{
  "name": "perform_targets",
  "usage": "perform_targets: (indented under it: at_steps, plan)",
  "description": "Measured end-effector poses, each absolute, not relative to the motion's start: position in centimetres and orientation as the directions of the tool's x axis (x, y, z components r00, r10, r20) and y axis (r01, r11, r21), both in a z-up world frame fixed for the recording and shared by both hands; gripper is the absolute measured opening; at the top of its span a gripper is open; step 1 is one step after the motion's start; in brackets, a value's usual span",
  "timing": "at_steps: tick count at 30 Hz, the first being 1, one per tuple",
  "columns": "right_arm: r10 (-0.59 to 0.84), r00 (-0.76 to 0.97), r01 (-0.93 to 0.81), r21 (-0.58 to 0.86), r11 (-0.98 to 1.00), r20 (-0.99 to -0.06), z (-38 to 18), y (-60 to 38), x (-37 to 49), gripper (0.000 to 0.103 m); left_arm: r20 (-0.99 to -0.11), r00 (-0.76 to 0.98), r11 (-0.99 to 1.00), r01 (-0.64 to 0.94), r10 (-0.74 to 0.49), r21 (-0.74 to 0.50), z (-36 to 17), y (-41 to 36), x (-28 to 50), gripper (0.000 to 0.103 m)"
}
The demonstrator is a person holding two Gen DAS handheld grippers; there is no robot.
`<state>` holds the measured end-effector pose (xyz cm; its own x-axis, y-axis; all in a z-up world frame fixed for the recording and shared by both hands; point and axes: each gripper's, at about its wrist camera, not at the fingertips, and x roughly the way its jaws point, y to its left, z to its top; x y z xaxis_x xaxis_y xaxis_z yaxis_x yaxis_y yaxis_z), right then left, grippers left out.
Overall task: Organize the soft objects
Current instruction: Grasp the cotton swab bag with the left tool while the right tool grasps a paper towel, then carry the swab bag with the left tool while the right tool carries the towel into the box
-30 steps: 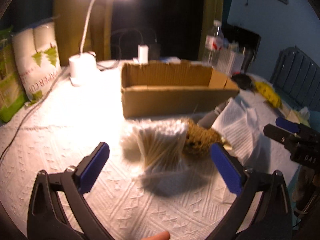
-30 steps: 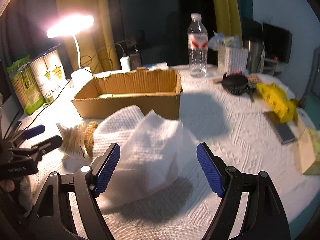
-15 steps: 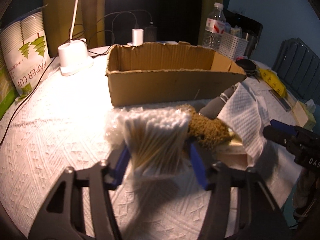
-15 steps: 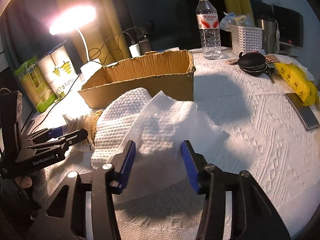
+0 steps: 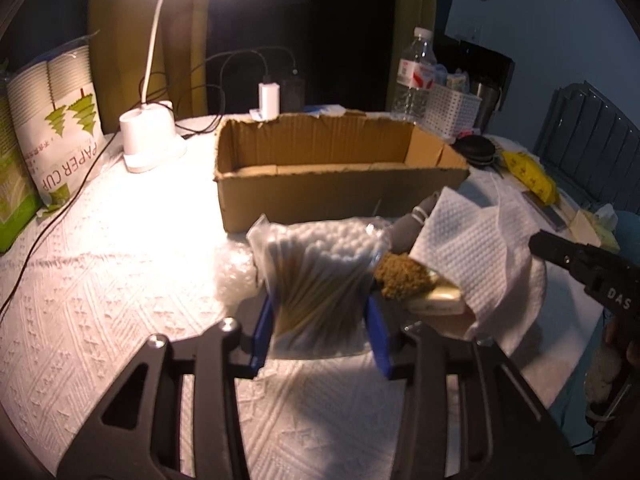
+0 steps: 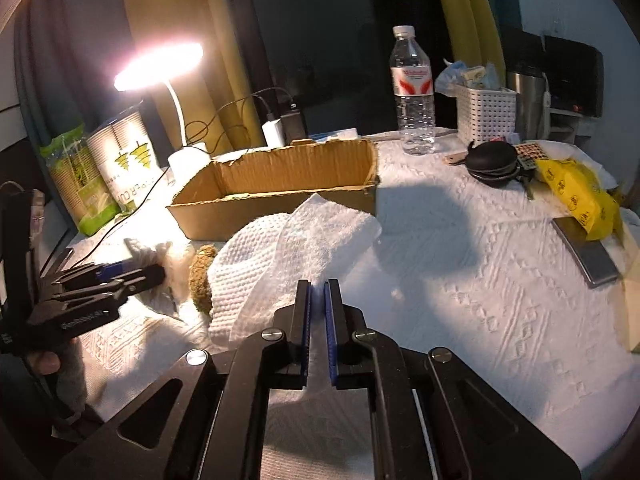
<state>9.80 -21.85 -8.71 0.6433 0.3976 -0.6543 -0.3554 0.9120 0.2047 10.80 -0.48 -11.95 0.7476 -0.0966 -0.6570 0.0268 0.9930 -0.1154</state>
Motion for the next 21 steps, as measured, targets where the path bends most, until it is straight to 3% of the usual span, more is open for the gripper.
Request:
perform_targets:
  at_steps: [9, 21]
  plan:
    - [0.353, 0.676, -0.316, 0.179, 0.932, -0.647, -8.5, -24.0, 8.8, 0.007, -0.617, 0.781, 0.993, 0.042, -0.099, -0.107, -9.9, -0.9, 9.1, 0.042]
    - [0.396, 0.756, -0.345, 0.198, 0.918, -0.521, -3.4, -25.7, 8.4, 0.006, -0.553, 0.822, 0.989, 0.084, -0.136, -0.119, -5.4, -1.4, 9.0, 0.042]
